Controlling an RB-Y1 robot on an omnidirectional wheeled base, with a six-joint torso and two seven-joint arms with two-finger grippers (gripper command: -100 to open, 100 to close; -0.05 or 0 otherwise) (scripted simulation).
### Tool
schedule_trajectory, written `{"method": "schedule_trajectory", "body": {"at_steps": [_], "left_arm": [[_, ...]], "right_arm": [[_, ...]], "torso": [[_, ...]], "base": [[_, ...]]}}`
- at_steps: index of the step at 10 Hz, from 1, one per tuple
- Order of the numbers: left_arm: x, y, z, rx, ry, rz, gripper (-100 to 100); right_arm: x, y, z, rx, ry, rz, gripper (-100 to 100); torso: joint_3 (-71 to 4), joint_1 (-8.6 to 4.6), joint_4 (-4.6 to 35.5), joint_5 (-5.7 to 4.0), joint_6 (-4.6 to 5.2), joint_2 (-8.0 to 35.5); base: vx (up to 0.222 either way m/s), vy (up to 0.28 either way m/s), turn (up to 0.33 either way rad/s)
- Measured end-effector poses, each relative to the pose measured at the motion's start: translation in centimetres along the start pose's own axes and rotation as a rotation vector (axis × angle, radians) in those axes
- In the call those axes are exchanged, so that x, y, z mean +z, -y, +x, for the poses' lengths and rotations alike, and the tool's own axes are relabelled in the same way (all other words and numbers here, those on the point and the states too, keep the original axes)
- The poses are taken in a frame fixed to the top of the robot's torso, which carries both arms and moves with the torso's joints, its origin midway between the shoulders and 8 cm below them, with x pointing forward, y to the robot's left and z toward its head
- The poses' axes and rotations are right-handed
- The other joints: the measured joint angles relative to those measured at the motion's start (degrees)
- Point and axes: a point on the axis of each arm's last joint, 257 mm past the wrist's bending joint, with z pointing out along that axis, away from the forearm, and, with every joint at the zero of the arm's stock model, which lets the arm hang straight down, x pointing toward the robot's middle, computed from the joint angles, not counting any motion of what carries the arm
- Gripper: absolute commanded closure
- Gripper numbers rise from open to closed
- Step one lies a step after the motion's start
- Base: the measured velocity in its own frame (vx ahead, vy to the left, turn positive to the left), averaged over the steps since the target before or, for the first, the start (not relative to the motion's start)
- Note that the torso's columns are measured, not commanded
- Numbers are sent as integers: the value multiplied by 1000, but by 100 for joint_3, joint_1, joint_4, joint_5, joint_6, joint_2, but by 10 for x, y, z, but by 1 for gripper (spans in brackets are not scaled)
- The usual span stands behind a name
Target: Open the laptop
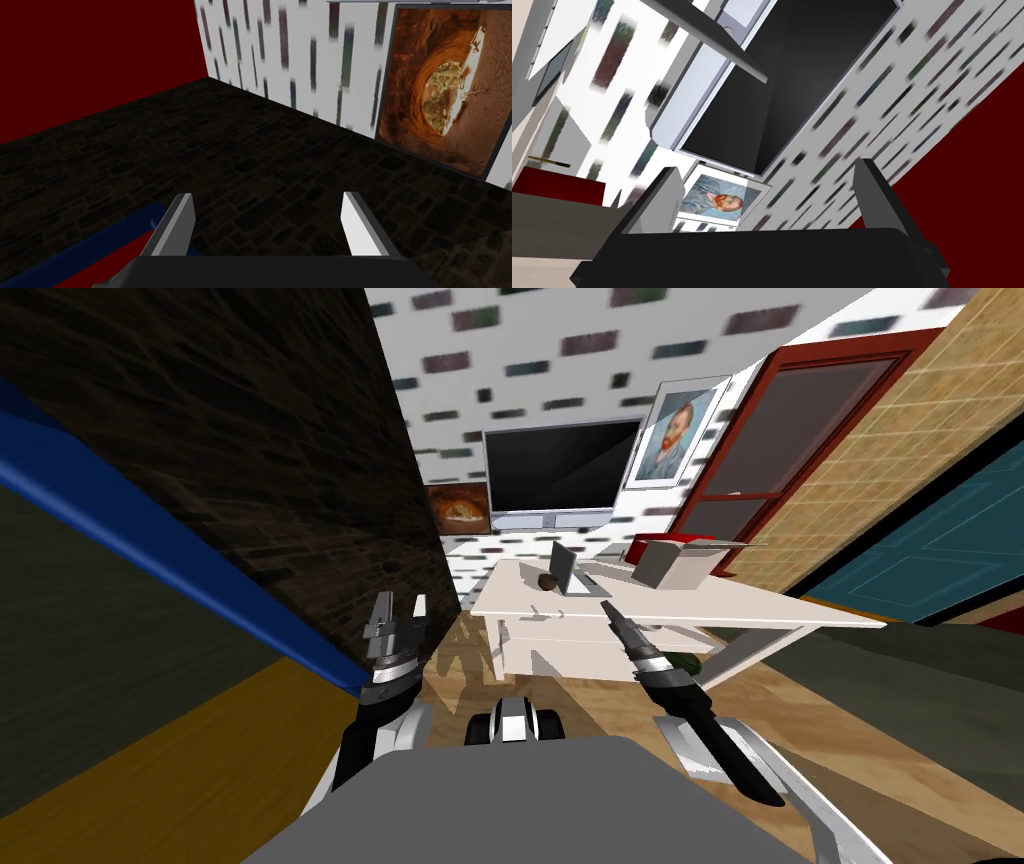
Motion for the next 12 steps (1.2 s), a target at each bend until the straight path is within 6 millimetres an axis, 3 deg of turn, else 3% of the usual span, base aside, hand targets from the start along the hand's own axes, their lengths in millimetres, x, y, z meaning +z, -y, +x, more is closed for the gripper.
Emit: {"method": "schedule_trajectory", "body": {"at_steps": [3,8,12], "left_arm": [[0,0,0,0,0,0,0],[0,0,0,0,0,0,0],[0,0,0,0,0,0,0]], "right_arm": [[-14,42,-15,-180,-77,81,-100],[-33,83,-41,-416,-174,171,-100],[-42,120,-77,-631,-249,253,-100]], "torso": [[-5,21,-3,4,-1,-9],[-1,-13,-1,-6,-2,-2],[-2,13,-1,2,-3,-4]], "base": [[35,165,123],[33,141,112],[44,114,113]]}}
